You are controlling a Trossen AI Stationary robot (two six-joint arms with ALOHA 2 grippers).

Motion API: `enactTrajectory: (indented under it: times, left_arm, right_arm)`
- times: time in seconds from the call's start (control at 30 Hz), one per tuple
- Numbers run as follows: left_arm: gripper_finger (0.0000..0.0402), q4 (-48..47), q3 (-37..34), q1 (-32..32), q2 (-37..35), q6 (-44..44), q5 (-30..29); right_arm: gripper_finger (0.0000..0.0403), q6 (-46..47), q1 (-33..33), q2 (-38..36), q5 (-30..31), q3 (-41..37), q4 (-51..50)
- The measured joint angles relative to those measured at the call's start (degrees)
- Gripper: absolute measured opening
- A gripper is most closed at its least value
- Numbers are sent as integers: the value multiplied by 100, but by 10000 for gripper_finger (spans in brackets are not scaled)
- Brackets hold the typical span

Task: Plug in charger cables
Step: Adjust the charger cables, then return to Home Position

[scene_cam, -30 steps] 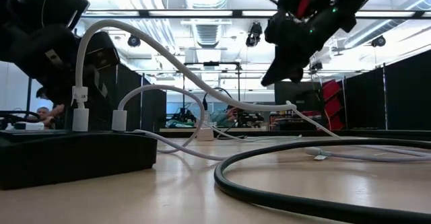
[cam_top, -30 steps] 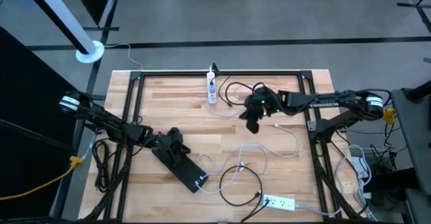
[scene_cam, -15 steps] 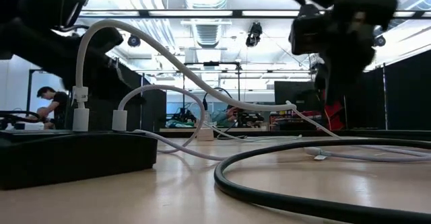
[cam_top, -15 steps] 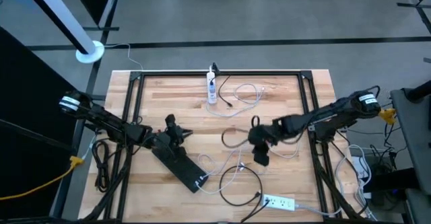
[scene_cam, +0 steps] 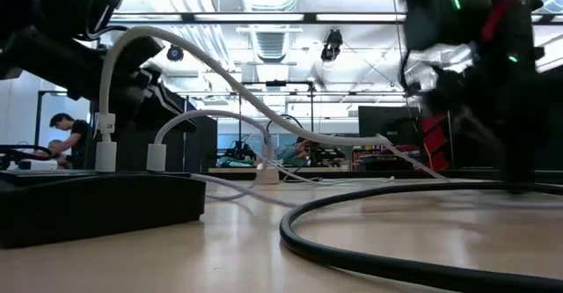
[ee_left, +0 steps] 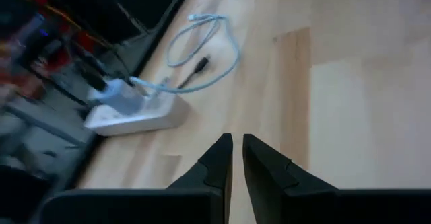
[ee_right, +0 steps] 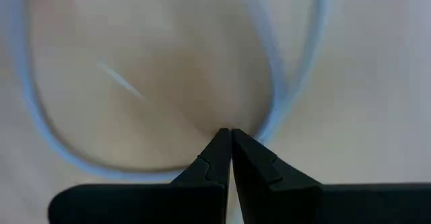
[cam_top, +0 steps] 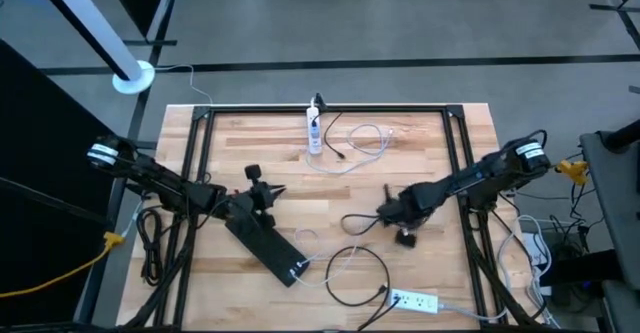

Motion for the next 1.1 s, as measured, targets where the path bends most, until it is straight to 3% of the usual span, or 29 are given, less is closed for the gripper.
enactTrajectory:
  times: [0.13, 0.2, 0.4, 0.5, 0.63, 0.87, 0.97, 1.1]
  left_arm:
    - [25, 55, 0, -87, -116, -1582, -976]
    - [25, 48, 0, -86, -229, -1849, -1435]
    - [25, 100, 0, -283, -783, -1891, -1539]
    - [25, 424, 0, -636, -1285, -1692, -1541]
    - [25, 877, 2, -1252, -2036, -635, -1253]
    - [25, 860, -58, -2289, -3151, 327, -881]
    - [25, 845, -89, -2661, -3465, 440, -877]
    - [25, 840, -90, -2928, -3624, 462, -854]
  right_arm:
    - [0, 1121, -160, -267, 869, 31, -1963]
    - [0, 1753, -146, -454, 1529, 35, -2633]
    - [0, 2896, 211, -1407, 3765, 50, -2651]
    - [0, 2870, 372, -1897, 4229, -10, -2126]
    - [0, 1738, 603, -2540, 3959, -279, -641]
    - [0, -1323, 799, -3789, 1840, -1872, 4762]
    - [0, -1780, 801, -4112, 1278, -2635, 6309]
    - [0, -1491, 796, -4385, 1095, -3390, 7083]
